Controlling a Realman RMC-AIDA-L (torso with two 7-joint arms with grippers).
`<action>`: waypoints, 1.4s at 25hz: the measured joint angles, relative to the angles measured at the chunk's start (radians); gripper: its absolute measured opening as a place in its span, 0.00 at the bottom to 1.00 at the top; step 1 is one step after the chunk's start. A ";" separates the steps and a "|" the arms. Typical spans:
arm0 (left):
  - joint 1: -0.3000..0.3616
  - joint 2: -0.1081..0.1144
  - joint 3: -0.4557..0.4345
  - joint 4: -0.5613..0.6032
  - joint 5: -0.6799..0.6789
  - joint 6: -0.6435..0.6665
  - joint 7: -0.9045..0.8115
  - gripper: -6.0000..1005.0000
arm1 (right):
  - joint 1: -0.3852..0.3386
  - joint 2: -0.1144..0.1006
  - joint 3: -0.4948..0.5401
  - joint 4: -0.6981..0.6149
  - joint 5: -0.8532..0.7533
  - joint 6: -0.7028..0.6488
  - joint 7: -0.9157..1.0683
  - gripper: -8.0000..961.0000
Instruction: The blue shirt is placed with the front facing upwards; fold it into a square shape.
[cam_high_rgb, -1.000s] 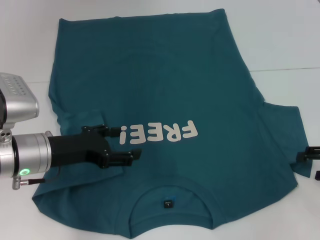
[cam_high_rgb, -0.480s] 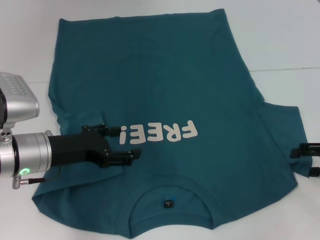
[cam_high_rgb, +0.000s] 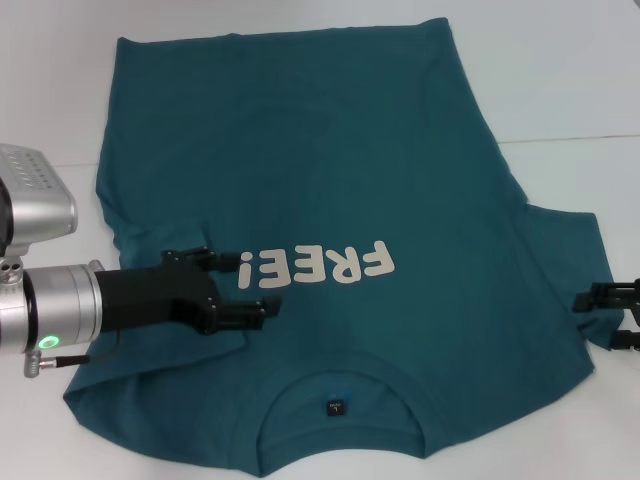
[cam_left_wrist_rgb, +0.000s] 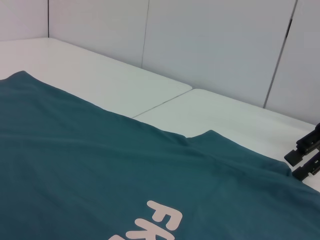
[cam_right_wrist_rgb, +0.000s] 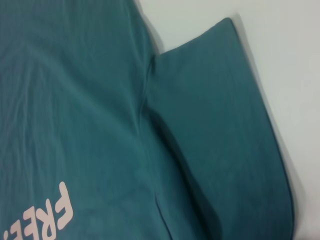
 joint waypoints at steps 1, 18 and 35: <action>0.000 0.000 -0.001 0.000 0.000 0.000 0.000 0.90 | 0.000 0.000 0.000 0.002 0.003 0.001 -0.001 0.90; 0.000 0.000 -0.004 0.000 0.000 0.001 0.000 0.90 | -0.007 0.001 0.001 0.012 0.049 0.025 -0.011 0.90; 0.000 -0.002 -0.004 0.000 0.000 0.004 0.000 0.90 | -0.015 -0.034 -0.014 -0.002 0.048 -0.033 -0.027 0.90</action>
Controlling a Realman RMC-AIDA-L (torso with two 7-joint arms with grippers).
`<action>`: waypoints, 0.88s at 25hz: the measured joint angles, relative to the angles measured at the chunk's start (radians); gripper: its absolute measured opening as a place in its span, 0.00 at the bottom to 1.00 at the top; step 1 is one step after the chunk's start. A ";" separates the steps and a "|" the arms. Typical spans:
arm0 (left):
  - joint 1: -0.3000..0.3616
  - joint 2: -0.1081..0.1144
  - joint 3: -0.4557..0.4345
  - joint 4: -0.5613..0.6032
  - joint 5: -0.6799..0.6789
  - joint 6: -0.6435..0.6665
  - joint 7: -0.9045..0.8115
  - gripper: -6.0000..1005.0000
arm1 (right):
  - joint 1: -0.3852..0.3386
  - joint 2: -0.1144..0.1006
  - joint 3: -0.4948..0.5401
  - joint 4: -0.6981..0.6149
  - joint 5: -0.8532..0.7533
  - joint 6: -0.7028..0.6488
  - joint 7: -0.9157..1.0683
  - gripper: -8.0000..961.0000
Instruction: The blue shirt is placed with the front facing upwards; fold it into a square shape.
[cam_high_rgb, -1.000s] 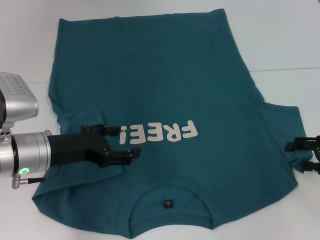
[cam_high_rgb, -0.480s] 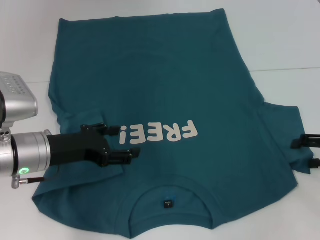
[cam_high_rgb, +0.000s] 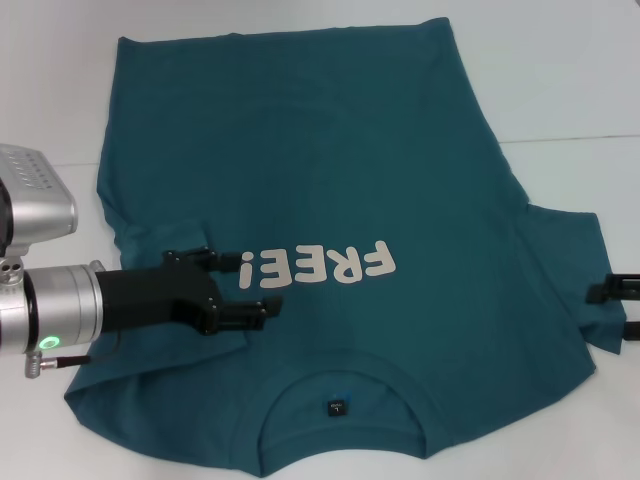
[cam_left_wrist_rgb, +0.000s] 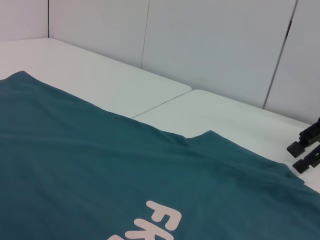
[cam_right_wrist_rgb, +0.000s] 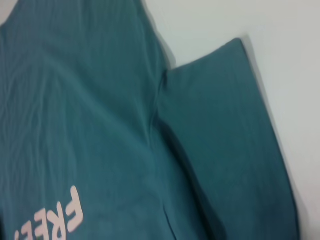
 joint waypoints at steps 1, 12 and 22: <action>0.000 0.000 0.001 0.000 0.000 0.000 0.000 0.90 | -0.002 -0.003 -0.001 0.000 -0.003 -0.007 0.002 0.90; -0.006 -0.001 0.005 -0.006 0.000 -0.005 0.000 0.90 | -0.009 -0.008 -0.004 -0.001 -0.030 -0.013 0.006 0.89; -0.005 -0.002 0.007 -0.004 0.000 -0.005 0.000 0.90 | 0.004 0.003 -0.014 0.010 -0.032 0.012 0.006 0.89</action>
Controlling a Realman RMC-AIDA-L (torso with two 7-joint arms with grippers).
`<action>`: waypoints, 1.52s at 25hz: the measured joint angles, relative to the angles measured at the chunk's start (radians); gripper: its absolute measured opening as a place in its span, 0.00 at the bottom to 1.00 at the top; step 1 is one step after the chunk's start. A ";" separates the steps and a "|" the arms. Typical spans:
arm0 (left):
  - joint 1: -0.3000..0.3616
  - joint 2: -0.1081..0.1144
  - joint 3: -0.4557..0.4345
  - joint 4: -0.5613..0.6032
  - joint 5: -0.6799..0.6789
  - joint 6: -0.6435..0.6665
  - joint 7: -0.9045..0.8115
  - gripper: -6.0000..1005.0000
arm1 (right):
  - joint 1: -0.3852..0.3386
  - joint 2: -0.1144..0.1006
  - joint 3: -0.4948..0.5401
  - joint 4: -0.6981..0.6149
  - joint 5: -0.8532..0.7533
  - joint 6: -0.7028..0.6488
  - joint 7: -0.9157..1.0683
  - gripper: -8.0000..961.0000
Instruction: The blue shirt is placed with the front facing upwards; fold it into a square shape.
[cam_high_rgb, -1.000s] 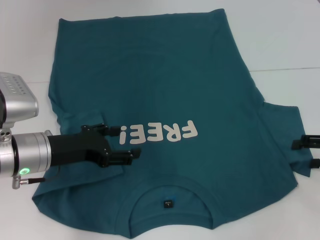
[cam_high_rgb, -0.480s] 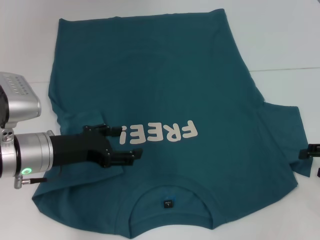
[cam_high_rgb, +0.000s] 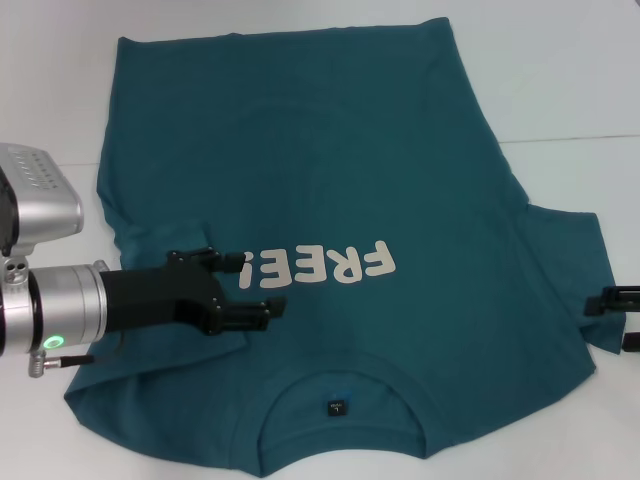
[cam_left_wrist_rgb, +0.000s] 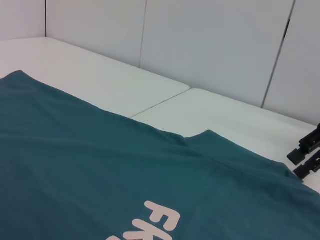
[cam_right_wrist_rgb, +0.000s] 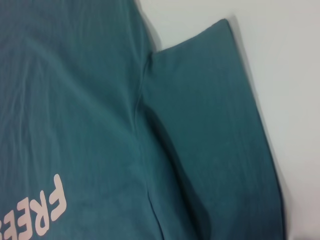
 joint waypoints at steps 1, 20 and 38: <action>0.001 0.000 0.000 0.000 0.000 0.001 0.000 0.90 | 0.001 0.001 -0.001 0.000 0.000 0.003 0.000 0.89; 0.003 0.000 -0.005 0.004 0.000 0.003 0.000 0.90 | 0.022 0.024 0.007 0.031 0.022 0.049 -0.010 0.89; 0.004 0.000 -0.008 0.004 0.000 0.004 0.000 0.90 | 0.025 0.028 0.005 0.050 0.072 0.096 -0.025 0.88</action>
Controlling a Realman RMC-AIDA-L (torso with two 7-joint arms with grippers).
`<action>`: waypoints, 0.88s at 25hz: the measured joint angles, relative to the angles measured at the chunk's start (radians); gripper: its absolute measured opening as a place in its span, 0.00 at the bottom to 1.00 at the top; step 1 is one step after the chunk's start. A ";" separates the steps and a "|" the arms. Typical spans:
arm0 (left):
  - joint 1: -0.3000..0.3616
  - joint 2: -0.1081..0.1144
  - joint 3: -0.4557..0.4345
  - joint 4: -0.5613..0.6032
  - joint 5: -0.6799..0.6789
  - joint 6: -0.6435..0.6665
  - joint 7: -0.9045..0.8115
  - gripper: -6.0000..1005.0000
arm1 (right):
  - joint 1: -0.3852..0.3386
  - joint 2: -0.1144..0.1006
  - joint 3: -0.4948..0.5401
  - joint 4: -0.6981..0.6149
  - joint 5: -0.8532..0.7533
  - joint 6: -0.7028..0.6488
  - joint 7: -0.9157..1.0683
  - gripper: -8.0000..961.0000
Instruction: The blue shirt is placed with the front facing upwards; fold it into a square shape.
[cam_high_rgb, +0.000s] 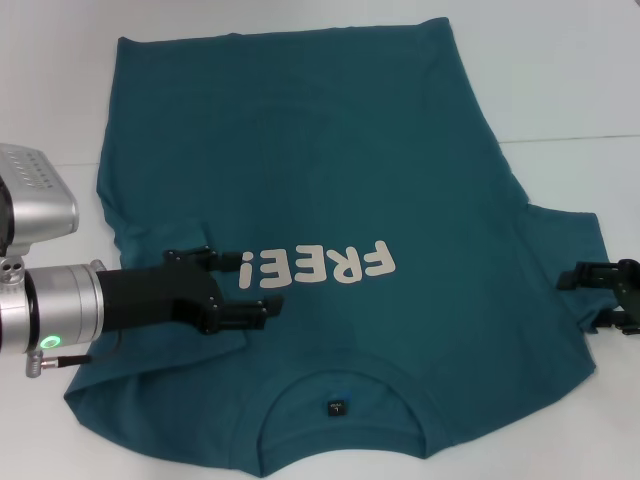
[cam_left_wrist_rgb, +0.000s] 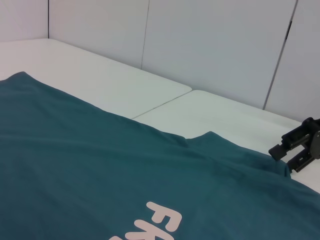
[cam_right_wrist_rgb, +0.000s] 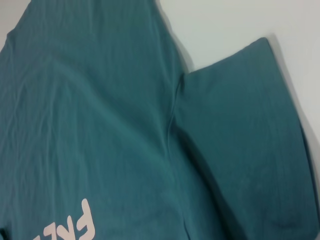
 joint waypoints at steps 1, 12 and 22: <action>0.000 0.000 0.000 0.000 0.000 0.000 0.000 0.90 | 0.000 0.000 0.001 0.003 0.002 0.003 -0.001 0.88; -0.002 0.000 0.000 0.000 0.000 0.001 0.000 0.90 | -0.003 -0.007 0.002 0.007 0.014 0.007 0.009 0.80; -0.002 0.000 0.000 0.005 0.000 0.002 0.000 0.90 | 0.000 -0.016 -0.017 -0.017 0.004 -0.013 0.006 0.45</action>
